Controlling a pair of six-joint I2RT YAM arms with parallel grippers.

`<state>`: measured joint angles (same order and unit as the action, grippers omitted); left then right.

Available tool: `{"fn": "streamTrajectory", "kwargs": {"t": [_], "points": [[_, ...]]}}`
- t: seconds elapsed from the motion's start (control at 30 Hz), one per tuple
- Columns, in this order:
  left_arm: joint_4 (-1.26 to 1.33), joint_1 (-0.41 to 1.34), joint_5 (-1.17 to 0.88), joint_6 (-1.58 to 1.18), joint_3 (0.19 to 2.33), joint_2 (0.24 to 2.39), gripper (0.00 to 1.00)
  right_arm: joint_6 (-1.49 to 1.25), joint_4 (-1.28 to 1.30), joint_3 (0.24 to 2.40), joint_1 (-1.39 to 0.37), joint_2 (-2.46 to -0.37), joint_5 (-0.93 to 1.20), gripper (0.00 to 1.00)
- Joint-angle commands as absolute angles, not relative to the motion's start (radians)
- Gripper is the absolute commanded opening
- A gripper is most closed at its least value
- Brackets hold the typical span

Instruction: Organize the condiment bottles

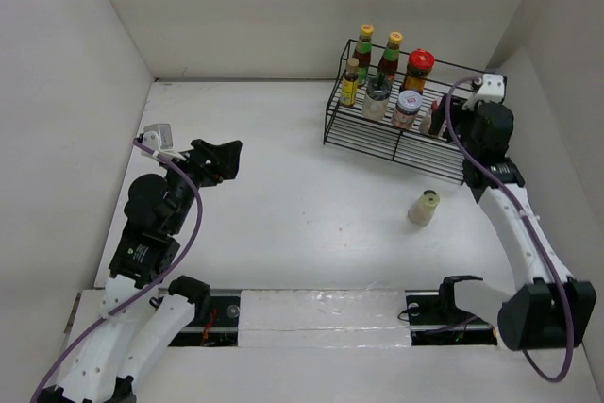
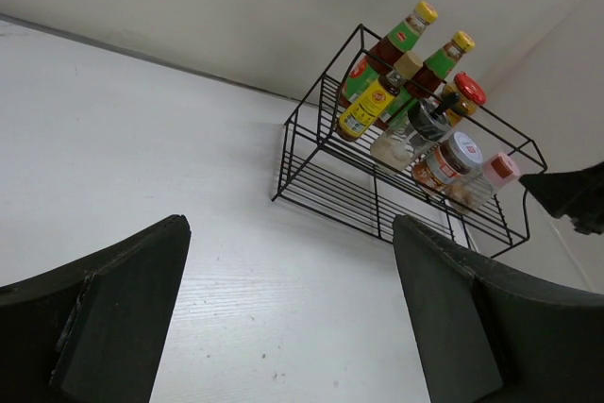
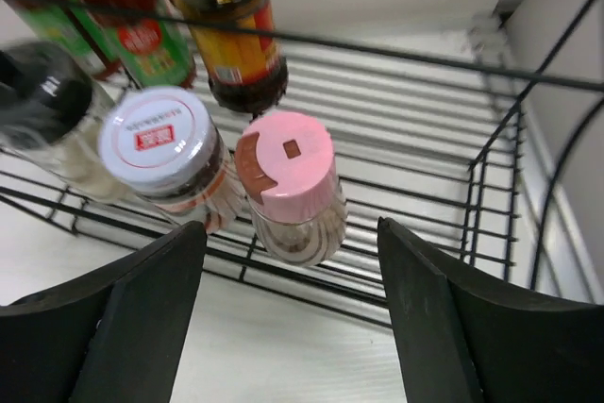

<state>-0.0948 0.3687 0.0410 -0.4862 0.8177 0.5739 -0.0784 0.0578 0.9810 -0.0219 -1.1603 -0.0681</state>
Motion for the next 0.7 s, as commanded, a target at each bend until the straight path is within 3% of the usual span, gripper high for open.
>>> {"fn": "streamTrajectory", "kwargs": {"t": [0.0,0.17,0.37,0.67], "points": [[-0.051,0.364,0.029,-0.472,0.815,0.574,0.85,-0.083,0.002,0.945,-0.06,-0.997,-0.138,0.79],[-0.051,0.364,0.038,-0.472,0.824,0.555,0.85,-0.136,0.139,0.771,-0.092,-0.833,-0.218,0.87],[-0.051,0.364,0.017,-0.472,0.824,0.568,0.85,-0.227,0.365,0.646,-0.092,-0.834,-0.129,0.89],[-0.051,0.364,0.026,-0.472,0.824,0.549,0.85,-0.315,0.302,0.506,-0.101,-0.85,-0.055,0.88]]}}
